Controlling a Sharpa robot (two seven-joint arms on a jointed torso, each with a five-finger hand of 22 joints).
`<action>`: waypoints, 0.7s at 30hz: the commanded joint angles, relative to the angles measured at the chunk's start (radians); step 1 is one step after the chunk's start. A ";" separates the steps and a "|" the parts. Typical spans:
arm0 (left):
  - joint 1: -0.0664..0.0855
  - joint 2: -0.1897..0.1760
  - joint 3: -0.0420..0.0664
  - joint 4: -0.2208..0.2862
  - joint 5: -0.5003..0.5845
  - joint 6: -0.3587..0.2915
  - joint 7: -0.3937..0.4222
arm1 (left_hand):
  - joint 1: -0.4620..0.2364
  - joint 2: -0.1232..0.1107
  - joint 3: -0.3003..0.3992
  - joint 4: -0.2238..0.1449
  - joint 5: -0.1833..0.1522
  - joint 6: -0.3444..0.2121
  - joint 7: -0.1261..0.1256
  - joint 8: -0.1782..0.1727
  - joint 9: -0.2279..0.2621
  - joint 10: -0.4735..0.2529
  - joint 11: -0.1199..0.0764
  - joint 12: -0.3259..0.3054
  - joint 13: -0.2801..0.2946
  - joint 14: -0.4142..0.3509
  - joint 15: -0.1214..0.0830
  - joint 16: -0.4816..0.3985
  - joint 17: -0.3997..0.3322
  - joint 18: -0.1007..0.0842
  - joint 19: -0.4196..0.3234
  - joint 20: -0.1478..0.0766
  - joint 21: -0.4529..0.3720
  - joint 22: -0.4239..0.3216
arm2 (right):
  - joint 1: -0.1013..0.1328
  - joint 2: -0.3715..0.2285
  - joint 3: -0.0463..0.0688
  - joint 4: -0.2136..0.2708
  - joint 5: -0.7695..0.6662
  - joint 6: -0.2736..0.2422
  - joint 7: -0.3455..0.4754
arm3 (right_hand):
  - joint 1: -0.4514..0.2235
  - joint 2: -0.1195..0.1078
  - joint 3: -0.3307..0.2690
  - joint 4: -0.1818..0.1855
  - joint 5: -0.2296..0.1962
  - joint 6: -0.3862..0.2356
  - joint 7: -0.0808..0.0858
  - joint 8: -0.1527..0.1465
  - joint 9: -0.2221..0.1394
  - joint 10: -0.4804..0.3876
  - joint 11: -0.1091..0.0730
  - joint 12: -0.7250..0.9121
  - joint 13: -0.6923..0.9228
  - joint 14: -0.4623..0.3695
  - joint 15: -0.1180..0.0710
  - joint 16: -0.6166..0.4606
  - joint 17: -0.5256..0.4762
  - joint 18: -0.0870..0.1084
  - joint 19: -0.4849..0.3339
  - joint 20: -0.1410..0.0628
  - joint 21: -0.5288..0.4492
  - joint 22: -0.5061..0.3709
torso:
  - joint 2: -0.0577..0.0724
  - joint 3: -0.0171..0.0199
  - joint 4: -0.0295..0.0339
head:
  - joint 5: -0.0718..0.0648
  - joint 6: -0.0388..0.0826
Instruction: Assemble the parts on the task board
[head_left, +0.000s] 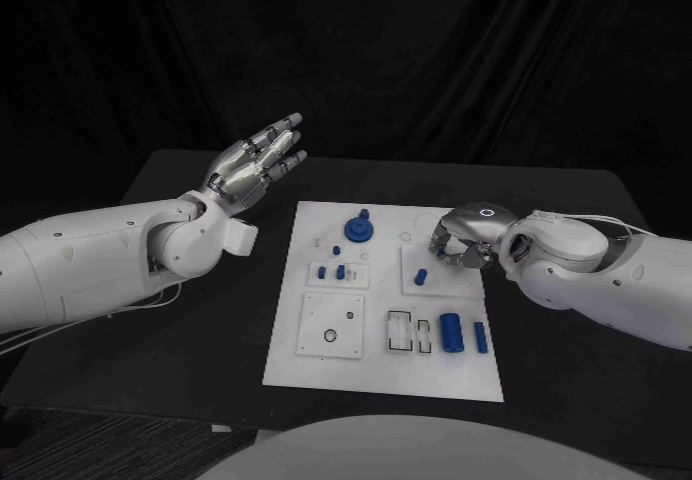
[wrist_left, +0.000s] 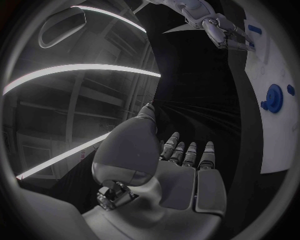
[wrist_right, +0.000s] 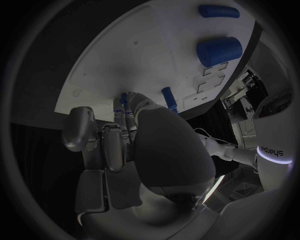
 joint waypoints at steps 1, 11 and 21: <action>-0.002 0.003 0.001 0.000 0.006 0.020 0.019 | 0.020 0.004 -0.009 -0.003 0.014 0.012 0.001 0.004 0.001 0.000 0.010 -0.003 -0.001 -0.002 0.011 -0.004 -0.001 0.009 -0.002 0.012 -0.001 0.003 | -0.005 -0.002 -0.003 -0.001 -0.002 0.027 -0.015 | 0.009 -0.001 0.017 -0.006 -0.004 0.014 0.002 -0.004 -0.001 0.017 -0.001 -0.004 0.001 0.066 0.002 0.002 0.133 -0.002 0.000 0.001 0.011 0.152 | 0.000 0.0000 0.0006 | -0.002 0.000; -0.003 0.007 0.001 -0.003 0.006 0.024 0.013 | 0.048 0.016 -0.019 -0.007 0.044 0.021 0.004 0.005 0.002 0.000 0.012 -0.003 -0.001 -0.002 0.023 -0.004 -0.001 0.009 0.000 0.026 0.001 0.011 | -0.005 -0.004 -0.003 0.000 -0.002 -0.009 -0.005 | 0.011 -0.003 0.045 -0.030 -0.036 0.051 -0.009 0.007 0.005 0.061 -0.013 0.001 0.003 0.069 -0.008 0.009 0.142 -0.004 0.003 -0.005 0.029 0.156 | -0.001 0.0001 0.0016 | -0.004 0.000; -0.003 0.011 0.001 -0.004 0.006 0.024 0.005 | 0.064 0.028 -0.026 -0.008 0.055 0.027 0.007 0.005 0.003 0.000 0.015 -0.003 -0.001 -0.002 0.033 -0.004 -0.001 0.010 0.003 0.036 0.004 0.022 | 0.001 -0.020 -0.002 0.017 -0.002 -0.072 0.005 | 0.010 0.002 0.054 -0.043 -0.052 0.080 -0.018 0.017 0.011 0.093 -0.024 0.004 0.004 0.071 -0.016 0.014 0.149 -0.006 0.007 -0.012 0.045 0.159 | -0.001 -0.0017 0.0024 | -0.001 0.000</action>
